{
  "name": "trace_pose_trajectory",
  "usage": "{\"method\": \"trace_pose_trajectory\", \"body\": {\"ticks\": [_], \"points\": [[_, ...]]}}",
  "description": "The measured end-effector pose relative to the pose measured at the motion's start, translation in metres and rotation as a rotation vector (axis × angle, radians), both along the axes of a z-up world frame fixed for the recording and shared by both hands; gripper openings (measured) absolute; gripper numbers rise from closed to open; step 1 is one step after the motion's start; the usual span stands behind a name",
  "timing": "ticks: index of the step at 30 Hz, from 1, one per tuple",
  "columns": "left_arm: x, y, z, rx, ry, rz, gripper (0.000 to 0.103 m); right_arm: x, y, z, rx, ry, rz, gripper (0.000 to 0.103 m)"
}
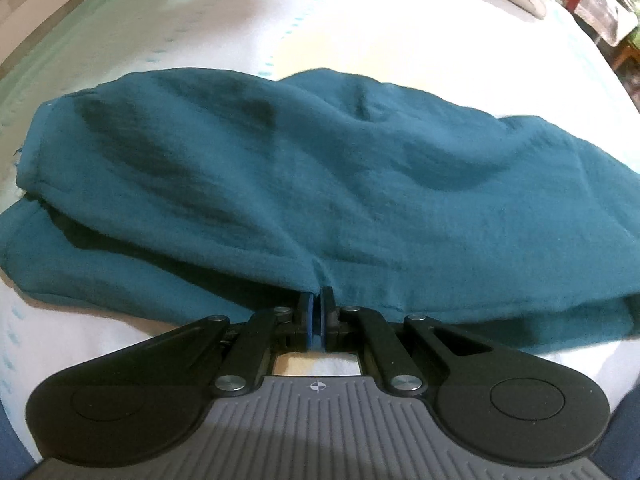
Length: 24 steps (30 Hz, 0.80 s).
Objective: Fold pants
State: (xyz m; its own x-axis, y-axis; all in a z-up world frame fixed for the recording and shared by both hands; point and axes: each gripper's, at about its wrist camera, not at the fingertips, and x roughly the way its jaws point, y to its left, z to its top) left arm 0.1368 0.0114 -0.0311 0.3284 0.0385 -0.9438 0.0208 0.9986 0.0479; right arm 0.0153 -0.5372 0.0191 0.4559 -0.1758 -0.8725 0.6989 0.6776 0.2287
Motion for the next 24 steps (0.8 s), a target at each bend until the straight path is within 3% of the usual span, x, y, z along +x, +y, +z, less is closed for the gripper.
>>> {"method": "trace_pose_trajectory", "body": {"ticks": [5,13,16,20,24], "points": [[-0.005,0.001,-0.007,0.03,0.033,-0.011,0.004,-0.014,-0.012,-0.055,0.116,0.131,-0.066,0.009],[-0.011,-0.004,0.011,0.032,-0.008,-0.033,0.003,-0.025,0.001,-0.031,0.042,0.055,-0.065,0.008],[-0.018,-0.008,0.009,0.059,-0.006,-0.069,0.004,-0.031,-0.002,-0.045,0.071,0.099,-0.098,0.008],[-0.018,0.0,-0.006,0.053,0.028,-0.044,0.004,-0.024,-0.01,-0.087,0.138,0.176,-0.137,0.008],[-0.022,-0.004,0.001,0.074,0.024,-0.048,0.007,-0.02,-0.007,-0.084,0.118,0.183,-0.127,0.011]]}}
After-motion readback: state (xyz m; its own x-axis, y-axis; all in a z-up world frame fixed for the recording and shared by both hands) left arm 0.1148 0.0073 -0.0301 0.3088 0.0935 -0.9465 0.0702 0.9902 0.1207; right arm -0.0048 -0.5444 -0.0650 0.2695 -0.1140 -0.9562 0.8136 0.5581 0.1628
